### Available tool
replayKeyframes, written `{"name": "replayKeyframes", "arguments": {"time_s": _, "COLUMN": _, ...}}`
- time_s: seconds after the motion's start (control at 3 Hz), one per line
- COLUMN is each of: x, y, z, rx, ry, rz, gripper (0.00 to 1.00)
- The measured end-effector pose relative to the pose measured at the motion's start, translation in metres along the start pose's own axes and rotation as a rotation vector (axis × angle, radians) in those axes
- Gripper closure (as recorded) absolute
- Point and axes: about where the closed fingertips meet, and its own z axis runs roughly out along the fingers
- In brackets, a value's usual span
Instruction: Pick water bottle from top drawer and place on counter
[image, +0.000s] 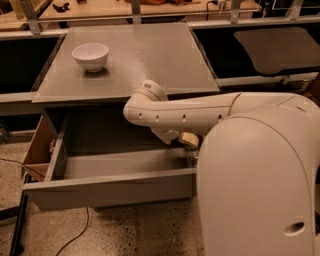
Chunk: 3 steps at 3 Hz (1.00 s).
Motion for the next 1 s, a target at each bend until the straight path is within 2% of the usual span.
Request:
{"name": "replayKeyframes", "arguments": {"time_s": 0.33, "x": -0.0007, "y": -0.004, "z": 0.0074, "rx": -0.005, "ry": -0.012, "rz": -0.014, "gripper": 0.17}}
{"name": "replayKeyframes", "arguments": {"time_s": 0.67, "x": 0.0, "y": -0.0056, "z": 0.0113, "rx": -0.012, "ry": -0.017, "rz": -0.02, "gripper": 0.17}}
{"name": "replayKeyframes", "arguments": {"time_s": 1.0, "x": 0.001, "y": -0.008, "z": 0.013, "rx": -0.007, "ry": -0.02, "rz": -0.031, "gripper": 0.35}}
